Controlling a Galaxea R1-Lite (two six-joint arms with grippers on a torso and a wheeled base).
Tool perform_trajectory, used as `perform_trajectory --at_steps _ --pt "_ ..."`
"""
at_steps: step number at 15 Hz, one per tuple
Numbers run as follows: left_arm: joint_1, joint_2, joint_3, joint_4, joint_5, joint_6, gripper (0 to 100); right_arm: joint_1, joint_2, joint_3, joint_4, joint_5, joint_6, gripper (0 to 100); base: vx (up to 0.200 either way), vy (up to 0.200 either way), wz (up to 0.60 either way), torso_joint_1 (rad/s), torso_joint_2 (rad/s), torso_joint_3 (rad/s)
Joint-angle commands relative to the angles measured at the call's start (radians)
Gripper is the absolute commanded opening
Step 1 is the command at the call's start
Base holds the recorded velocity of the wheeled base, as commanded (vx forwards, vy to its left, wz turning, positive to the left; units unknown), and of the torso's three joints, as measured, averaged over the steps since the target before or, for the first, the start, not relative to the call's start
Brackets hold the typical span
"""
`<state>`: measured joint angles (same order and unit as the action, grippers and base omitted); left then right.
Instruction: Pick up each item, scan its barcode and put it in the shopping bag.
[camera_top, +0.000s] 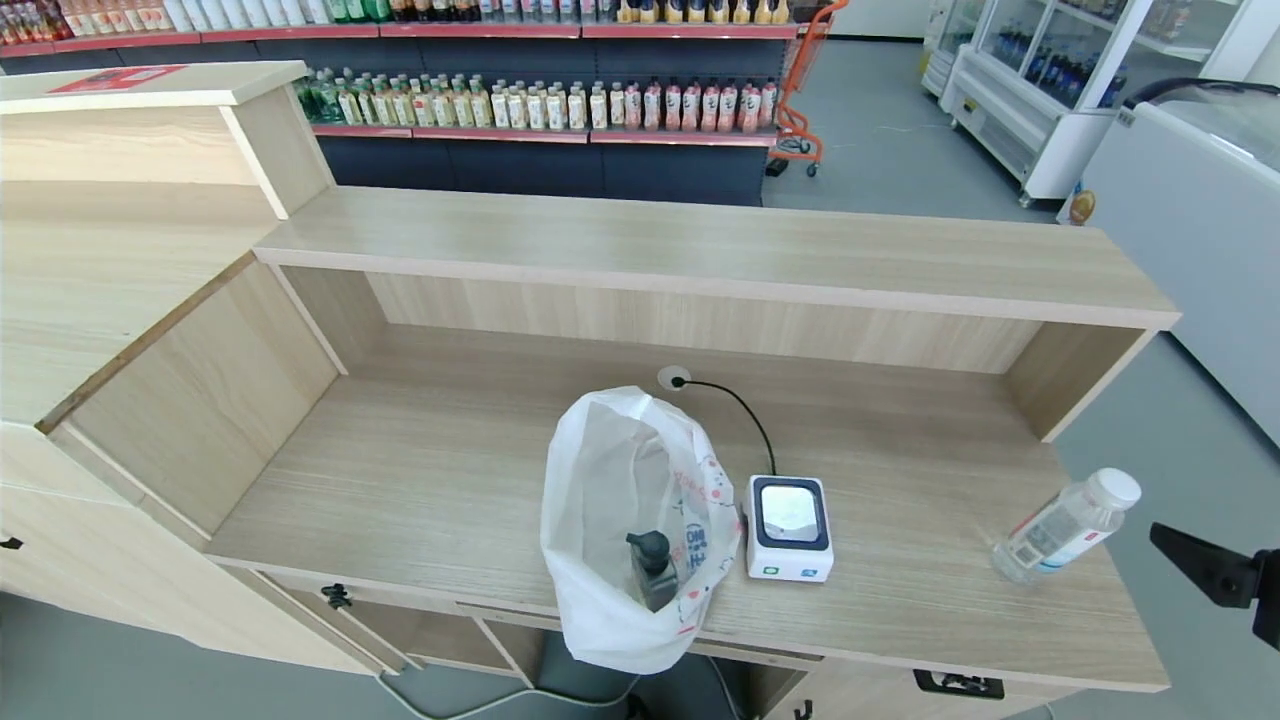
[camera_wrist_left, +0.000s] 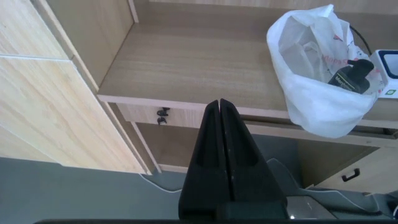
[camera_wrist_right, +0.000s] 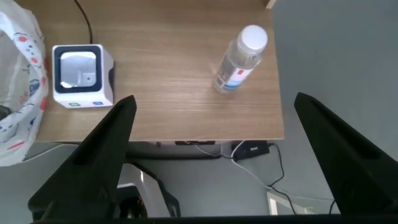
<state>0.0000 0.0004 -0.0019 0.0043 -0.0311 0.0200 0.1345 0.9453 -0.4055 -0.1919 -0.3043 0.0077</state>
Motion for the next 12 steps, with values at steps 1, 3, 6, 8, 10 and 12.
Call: perform_trajectory --at_steps 1,3,6,8,10,12 --pt "0.000 0.000 0.000 0.000 0.000 -0.002 0 -0.007 0.001 0.002 0.000 0.001 0.000 100 0.000 -0.200 0.00 0.002 0.00 -0.002" --pt "0.000 0.000 0.000 0.000 0.000 0.000 0 -0.007 -0.008 0.019 0.002 0.001 0.000 100 0.000 -0.200 0.00 0.002 0.01 0.002" --pt "0.000 0.000 0.000 0.000 0.000 -0.002 0 -0.007 -0.017 0.045 0.002 0.001 0.000 100 0.000 -0.200 0.00 0.002 0.00 0.001" --pt "0.000 0.000 0.000 0.000 0.000 -0.005 0 -0.007 -0.025 0.085 0.003 -0.009 -0.002 100 0.000 -0.200 0.00 0.005 0.00 0.005" --pt "0.000 0.000 0.000 0.000 -0.001 -0.008 0 -0.007 -0.053 0.125 0.026 -0.010 -0.003 100 0.000 -0.100 0.00 0.001 0.00 0.001" --pt "0.000 0.000 0.000 0.000 -0.001 -0.008 0 -0.007 -0.086 0.128 0.109 -0.010 -0.003 100 0.000 0.000 0.00 0.000 0.00 0.000"
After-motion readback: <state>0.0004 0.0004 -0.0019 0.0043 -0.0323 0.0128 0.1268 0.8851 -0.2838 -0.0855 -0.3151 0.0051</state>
